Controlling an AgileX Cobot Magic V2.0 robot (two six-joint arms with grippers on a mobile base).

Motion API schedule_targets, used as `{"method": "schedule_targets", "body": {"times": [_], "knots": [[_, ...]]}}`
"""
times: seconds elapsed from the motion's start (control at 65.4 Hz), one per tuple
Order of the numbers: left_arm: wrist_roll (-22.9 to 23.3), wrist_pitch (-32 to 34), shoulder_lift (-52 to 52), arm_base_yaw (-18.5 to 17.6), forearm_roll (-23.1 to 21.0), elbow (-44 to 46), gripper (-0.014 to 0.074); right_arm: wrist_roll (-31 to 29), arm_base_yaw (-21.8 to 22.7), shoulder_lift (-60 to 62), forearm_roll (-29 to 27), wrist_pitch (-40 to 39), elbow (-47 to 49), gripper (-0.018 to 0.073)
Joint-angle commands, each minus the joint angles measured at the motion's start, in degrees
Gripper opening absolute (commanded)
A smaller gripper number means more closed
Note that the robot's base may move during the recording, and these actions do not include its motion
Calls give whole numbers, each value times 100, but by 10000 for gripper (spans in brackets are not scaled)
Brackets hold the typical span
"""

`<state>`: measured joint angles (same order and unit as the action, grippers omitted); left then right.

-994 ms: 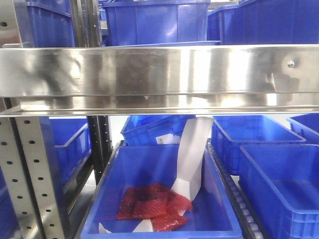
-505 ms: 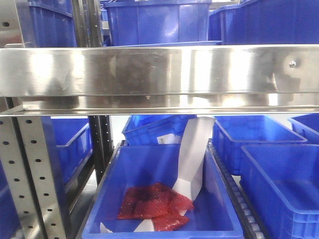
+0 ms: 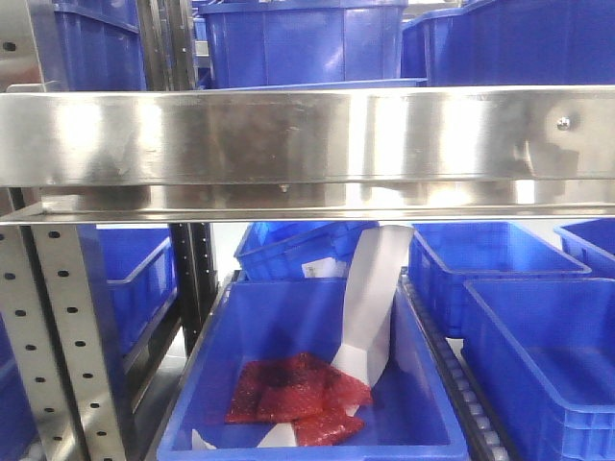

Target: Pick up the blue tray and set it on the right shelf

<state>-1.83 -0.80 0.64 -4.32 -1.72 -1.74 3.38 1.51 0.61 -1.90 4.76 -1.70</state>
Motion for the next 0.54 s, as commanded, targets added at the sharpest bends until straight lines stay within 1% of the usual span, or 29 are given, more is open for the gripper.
{"method": "schedule_targets", "body": {"times": [0.0,0.52], "knots": [[27,552,89,-44,5,-166,-48,-5,-10,112,56,-476,136,54],[27,552,89,-44,5,-166,-48,-5,-10,112,56,-476,136,54]]}}
